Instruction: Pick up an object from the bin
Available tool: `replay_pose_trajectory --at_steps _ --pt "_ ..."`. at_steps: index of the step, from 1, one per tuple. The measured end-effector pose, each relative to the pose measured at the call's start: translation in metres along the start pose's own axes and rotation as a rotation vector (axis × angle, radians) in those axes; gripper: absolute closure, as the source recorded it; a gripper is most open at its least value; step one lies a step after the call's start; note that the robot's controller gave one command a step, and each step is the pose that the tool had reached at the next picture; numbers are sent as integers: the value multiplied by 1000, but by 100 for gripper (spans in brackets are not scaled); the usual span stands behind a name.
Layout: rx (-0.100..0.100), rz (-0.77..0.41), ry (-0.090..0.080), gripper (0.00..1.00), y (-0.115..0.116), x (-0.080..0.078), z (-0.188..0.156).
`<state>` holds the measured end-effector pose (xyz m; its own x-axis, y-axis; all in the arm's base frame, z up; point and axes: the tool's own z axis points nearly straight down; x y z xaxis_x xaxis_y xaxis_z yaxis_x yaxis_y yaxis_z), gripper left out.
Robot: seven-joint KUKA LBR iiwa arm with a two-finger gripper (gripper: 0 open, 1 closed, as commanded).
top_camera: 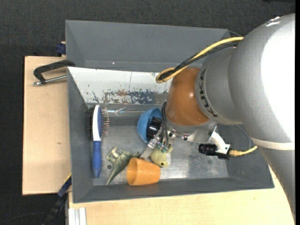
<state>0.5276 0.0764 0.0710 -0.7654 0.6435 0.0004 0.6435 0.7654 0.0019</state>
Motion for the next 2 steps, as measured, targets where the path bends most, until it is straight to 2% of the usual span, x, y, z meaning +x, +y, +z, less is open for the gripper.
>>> replay_pose_trajectory --at_steps 1,2 --pt "0 1 0 100 0 0 0" --pt "-8 -2 -8 100 3 -2 -83"
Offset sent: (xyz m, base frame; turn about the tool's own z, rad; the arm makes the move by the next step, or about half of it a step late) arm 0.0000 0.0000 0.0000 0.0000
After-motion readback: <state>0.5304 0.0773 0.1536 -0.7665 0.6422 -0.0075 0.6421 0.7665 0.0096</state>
